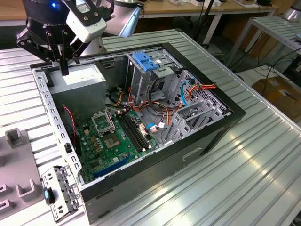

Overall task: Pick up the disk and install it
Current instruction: 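Reach for the disk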

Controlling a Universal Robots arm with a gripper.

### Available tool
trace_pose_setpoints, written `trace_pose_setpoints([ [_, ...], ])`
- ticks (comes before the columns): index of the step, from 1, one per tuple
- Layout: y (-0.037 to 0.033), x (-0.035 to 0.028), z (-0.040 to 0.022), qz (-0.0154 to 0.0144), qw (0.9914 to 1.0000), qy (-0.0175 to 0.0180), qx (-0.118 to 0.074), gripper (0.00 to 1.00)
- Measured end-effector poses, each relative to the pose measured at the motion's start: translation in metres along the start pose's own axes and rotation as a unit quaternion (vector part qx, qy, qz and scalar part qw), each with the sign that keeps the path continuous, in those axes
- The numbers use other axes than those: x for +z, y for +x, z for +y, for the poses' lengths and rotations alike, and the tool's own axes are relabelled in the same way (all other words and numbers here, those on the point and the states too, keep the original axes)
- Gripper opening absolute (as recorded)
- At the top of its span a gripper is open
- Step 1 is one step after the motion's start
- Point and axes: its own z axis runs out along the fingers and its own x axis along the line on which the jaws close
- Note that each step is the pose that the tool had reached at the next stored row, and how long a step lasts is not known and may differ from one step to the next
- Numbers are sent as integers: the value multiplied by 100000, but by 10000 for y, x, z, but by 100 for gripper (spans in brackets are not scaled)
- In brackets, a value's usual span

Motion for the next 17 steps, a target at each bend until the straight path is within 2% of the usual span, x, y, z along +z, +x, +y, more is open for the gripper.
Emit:
trace_pose_setpoints([
  [17, 57, 2, -4, 3, 100000, 0, -1, 11],
])
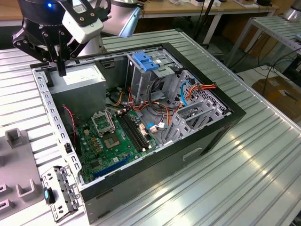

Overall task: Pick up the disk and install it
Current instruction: 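Reach for the disk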

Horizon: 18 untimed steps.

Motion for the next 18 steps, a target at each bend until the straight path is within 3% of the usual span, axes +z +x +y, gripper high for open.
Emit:
trace_pose_setpoints([
  [18, 51, 3, -4, 29, 100000, 2, 2, 11],
])
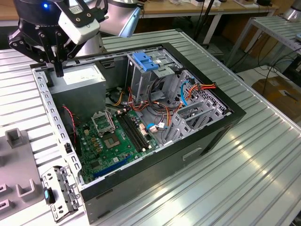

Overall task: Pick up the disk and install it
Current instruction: 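Reach for the disk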

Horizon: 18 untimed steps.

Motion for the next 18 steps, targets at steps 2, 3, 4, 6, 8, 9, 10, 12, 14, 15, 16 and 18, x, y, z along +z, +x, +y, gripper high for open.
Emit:
trace_pose_setpoints([
  [2, 6, 0, 0, 2, 100000, 1, 0, 11],
  [3, 8, 1, -1, 5, 100000, 0, -2, 11],
  [4, 12, 1, -1, 9, 100000, 3, 0, 11],
  [6, 17, 1, -1, 16, 100000, 3, -2, 11],
  [8, 22, 2, -2, 17, 100000, 3, 1, 11],
  [9, 25, 2, -2, 18, 100000, 4, 1, 11],
  [10, 28, 2, -2, 18, 100000, 2, 1, 11],
  [12, 35, 2, -3, 21, 100000, 5, -2, 11],
  [14, 42, 3, -3, 25, 100000, 4, 2, 11],
  [15, 45, 3, -3, 26, 100000, 5, 1, 11],
  [16, 47, 3, -4, 26, 100000, 4, 2, 11],
  [18, 52, 3, -4, 29, 100000, 4, 3, 11],
])
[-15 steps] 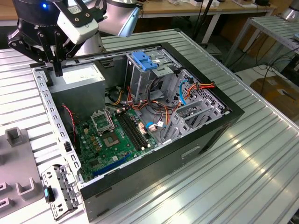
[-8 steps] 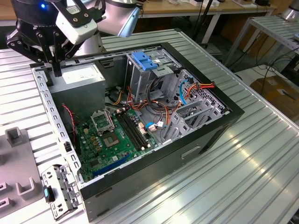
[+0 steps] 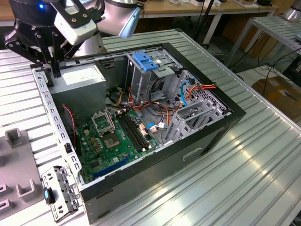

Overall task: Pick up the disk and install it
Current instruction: 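Reach for the disk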

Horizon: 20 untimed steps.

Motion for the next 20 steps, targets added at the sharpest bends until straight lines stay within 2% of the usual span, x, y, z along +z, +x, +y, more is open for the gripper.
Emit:
trace_pose_setpoints([
  [20, 57, 4, -4, 26, 100000, 2, -1, 11],
])
